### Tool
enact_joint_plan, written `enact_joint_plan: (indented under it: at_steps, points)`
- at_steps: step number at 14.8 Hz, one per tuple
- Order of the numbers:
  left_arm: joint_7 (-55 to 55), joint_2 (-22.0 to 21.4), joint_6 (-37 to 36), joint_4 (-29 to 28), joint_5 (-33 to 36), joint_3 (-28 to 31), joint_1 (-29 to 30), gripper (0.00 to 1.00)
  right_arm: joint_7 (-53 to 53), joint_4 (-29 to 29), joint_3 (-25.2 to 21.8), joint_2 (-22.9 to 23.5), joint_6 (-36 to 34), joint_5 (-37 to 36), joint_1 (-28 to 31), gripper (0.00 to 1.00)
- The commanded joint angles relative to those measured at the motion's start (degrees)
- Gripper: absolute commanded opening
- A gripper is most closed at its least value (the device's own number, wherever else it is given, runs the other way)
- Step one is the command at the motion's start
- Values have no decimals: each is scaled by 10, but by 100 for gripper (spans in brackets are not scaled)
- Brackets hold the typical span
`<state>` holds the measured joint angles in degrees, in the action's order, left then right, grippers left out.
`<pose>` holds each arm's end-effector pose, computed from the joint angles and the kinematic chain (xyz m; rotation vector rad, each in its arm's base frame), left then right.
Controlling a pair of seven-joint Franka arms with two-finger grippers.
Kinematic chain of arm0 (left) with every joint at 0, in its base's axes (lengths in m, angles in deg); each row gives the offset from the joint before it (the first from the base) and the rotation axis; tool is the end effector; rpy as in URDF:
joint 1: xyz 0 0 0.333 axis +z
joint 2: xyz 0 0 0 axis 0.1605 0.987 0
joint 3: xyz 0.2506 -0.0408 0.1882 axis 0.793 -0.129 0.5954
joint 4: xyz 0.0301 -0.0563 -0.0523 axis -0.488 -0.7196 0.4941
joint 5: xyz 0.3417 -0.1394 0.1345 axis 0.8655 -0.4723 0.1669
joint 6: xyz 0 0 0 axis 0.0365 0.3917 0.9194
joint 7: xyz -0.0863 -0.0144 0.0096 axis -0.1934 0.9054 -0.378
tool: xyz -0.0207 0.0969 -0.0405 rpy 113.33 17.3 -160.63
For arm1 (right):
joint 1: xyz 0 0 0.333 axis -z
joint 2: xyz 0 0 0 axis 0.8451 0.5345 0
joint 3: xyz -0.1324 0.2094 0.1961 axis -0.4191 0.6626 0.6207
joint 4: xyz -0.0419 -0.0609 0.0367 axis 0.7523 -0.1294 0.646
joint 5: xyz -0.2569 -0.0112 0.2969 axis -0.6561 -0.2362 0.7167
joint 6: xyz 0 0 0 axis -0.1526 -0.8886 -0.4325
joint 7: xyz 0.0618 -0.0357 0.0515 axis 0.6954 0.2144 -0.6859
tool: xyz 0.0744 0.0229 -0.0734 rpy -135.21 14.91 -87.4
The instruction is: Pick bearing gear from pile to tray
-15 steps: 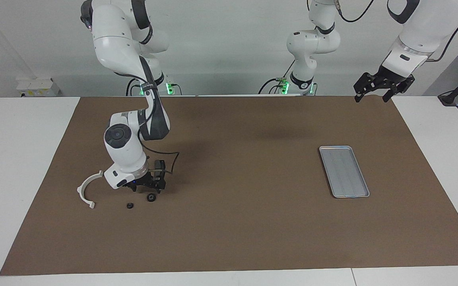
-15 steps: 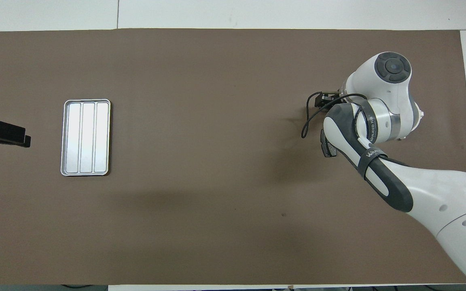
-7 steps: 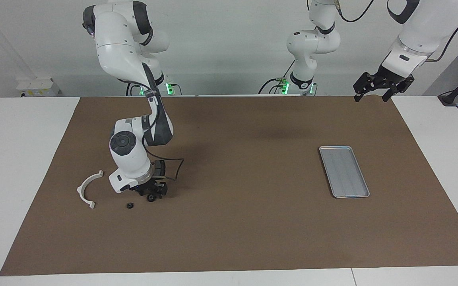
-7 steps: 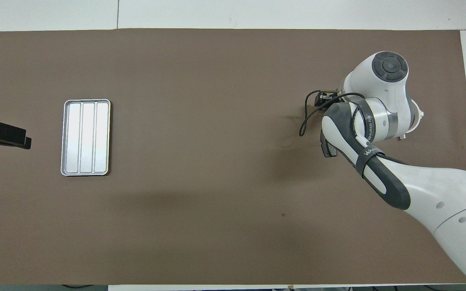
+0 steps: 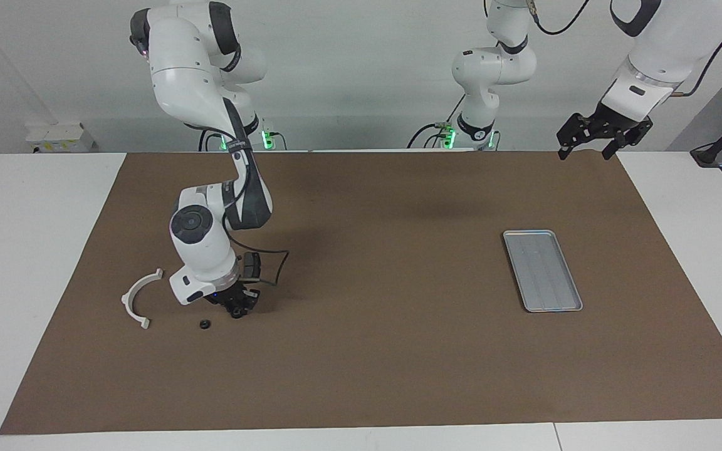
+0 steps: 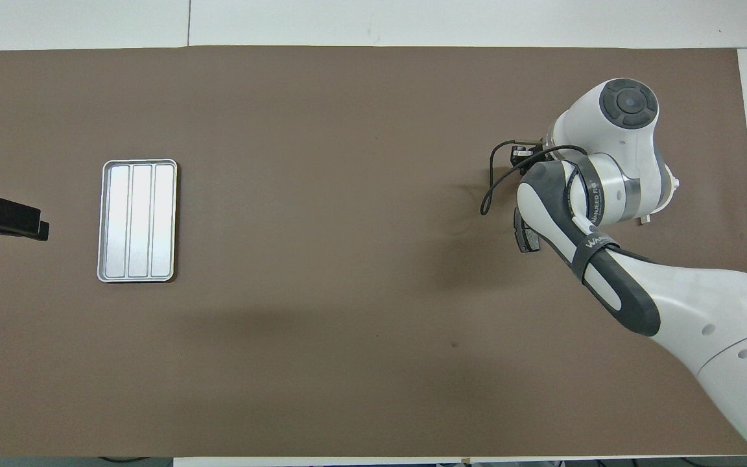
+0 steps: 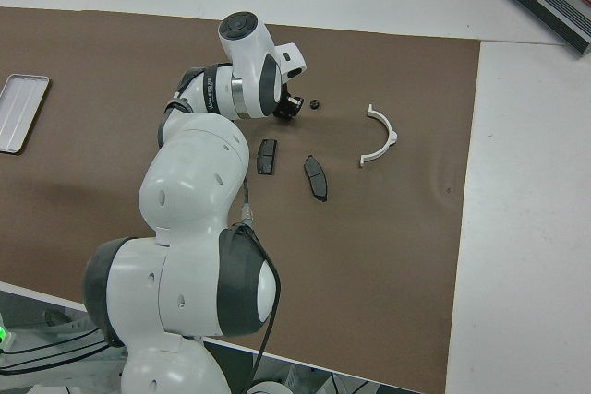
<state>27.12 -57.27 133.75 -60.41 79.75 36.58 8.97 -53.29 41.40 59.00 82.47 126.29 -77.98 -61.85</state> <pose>0.5238 -0.0182 0.6320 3.1165 -0.0907 -0.1046 0.6720 0.0842 0.2868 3.1081 -0.3040 0.0508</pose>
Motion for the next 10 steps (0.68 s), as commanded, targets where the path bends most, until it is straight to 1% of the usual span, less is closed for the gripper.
enact_joint_plan:
  at_steps: [1,2,3,4,7,9,10]
  points:
    - [-3,-19,-4,-18,3,3,-6,100,6,-3,3,12,-1,-5,7,0]
    - [-5,-18,-3,-16,3,2,-6,100,3,-8,3,11,-9,-8,7,0]
    - [-3,-18,2,-16,3,1,-6,100,2,-17,3,7,-31,-11,7,0]
    - [-1,-18,4,-15,3,-1,-6,100,1,-39,4,5,-70,-11,4,0]
    - [-5,-17,18,-15,4,-1,-5,100,4,-135,13,1,-210,-5,-3,0]
    - [-5,-15,18,-9,4,2,4,100,26,-169,36,-15,-273,1,-8,0]
    - [-5,-15,19,-10,4,5,5,100,62,-177,45,-21,-296,1,-16,0]
